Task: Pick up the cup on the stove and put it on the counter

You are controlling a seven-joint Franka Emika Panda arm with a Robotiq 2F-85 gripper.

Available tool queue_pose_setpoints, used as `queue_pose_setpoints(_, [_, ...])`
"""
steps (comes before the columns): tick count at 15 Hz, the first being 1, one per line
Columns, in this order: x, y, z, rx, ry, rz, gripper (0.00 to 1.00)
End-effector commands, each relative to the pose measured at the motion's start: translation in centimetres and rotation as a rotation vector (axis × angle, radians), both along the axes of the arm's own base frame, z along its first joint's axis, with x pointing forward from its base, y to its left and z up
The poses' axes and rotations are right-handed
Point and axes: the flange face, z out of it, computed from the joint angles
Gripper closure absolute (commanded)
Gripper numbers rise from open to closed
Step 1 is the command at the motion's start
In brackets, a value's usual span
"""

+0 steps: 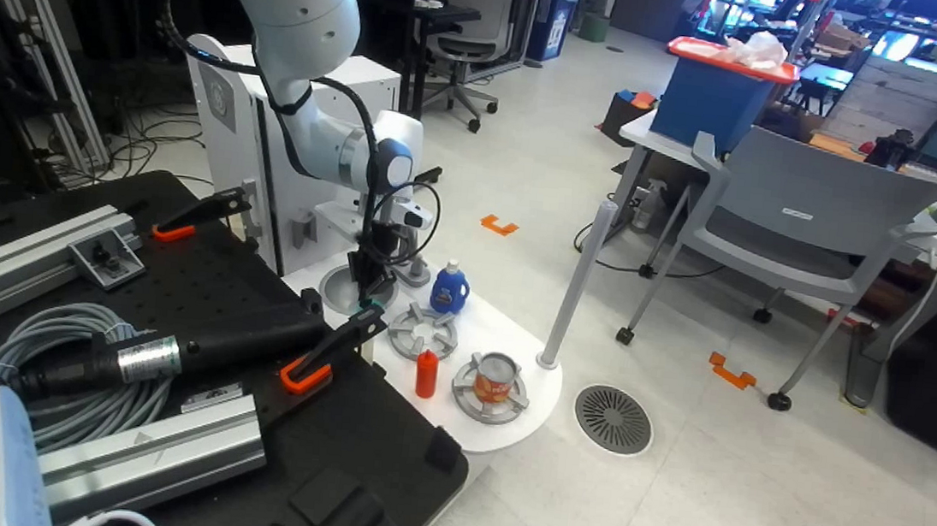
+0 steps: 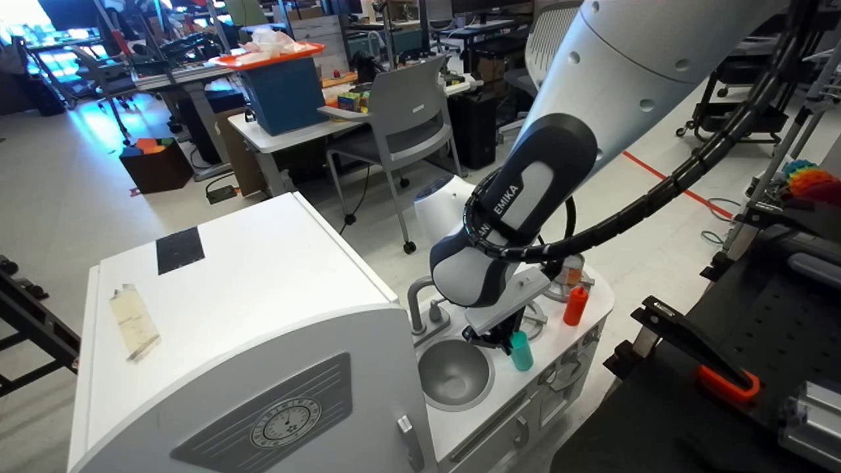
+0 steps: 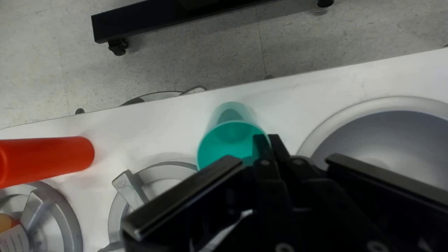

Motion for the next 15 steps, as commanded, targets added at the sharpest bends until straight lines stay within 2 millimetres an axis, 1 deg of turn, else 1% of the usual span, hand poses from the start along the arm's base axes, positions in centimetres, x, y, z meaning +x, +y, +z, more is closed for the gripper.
queue_pose_setpoints(1, [-0.1, -0.1, -1.0, -0.018, -0.038, 0.041, 0.87])
queue_pose_setpoints(2, [-0.1, 0.0, -1.0, -0.017, -0.041, 0.045, 0.69])
queue_pose_setpoints(3, [-0.2, 0.0, -1.1, -0.013, -0.048, 0.046, 0.64])
queue_pose_setpoints(6, [-0.6, 0.1, -1.2, -0.001, -0.065, 0.051, 0.41])
queue_pose_setpoints(8, [-0.6, 0.1, -0.6, 0.009, -0.066, 0.038, 0.26])
queue_pose_setpoints(10, [-0.7, 0.1, 0.2, 0.009, -0.063, 0.031, 0.13])
queue_pose_setpoints(11, [-0.8, 0.0, 0.7, 0.002, -0.057, 0.023, 0.05])
queue_pose_setpoints(12, [-0.9, -0.2, 1.2, -0.005, -0.054, 0.014, 0.0])
queue_pose_setpoints(15, [-1.5, -0.2, 3.5, -0.007, -0.033, -0.001, 0.0])
